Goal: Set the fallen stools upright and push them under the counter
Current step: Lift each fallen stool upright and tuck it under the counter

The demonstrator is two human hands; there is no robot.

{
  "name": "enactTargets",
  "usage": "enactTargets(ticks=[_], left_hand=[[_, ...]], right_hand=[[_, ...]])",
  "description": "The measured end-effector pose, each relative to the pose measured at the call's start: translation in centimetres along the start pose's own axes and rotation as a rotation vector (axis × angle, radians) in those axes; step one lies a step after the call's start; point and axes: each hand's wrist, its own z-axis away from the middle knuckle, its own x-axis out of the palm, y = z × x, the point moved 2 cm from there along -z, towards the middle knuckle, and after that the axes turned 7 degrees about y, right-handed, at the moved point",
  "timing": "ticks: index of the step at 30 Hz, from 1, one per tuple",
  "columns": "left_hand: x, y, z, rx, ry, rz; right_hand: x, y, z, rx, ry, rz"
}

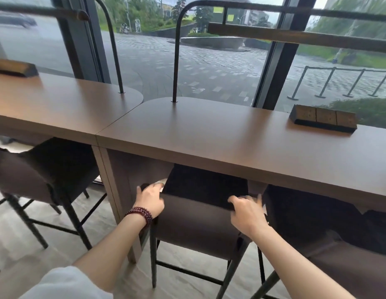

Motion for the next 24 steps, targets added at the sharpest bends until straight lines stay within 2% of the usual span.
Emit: enactTargets(ticks=[5,13,19,24], left_hand=[[-3.4,-1.8,2.1,-0.196,0.121,0.103],[-9.2,-10.9,6.9,-0.350,0.268,0.308],[-14.2,-22.2,9.7,-0.447,0.319,0.327],[-19.5,-31.4,11.1,-0.464,0.346,0.315]], right_hand=[[-0.8,-6.5,-1.2,-0.175,0.157,-0.205],[-1.0,-20.3,-1.0,-0.440,0.130,-0.448],[-0.3,-32.9,0.0,-0.509,0.077,-0.479],[-0.3,-43.2,0.8,-0.490,0.075,-0.523]])
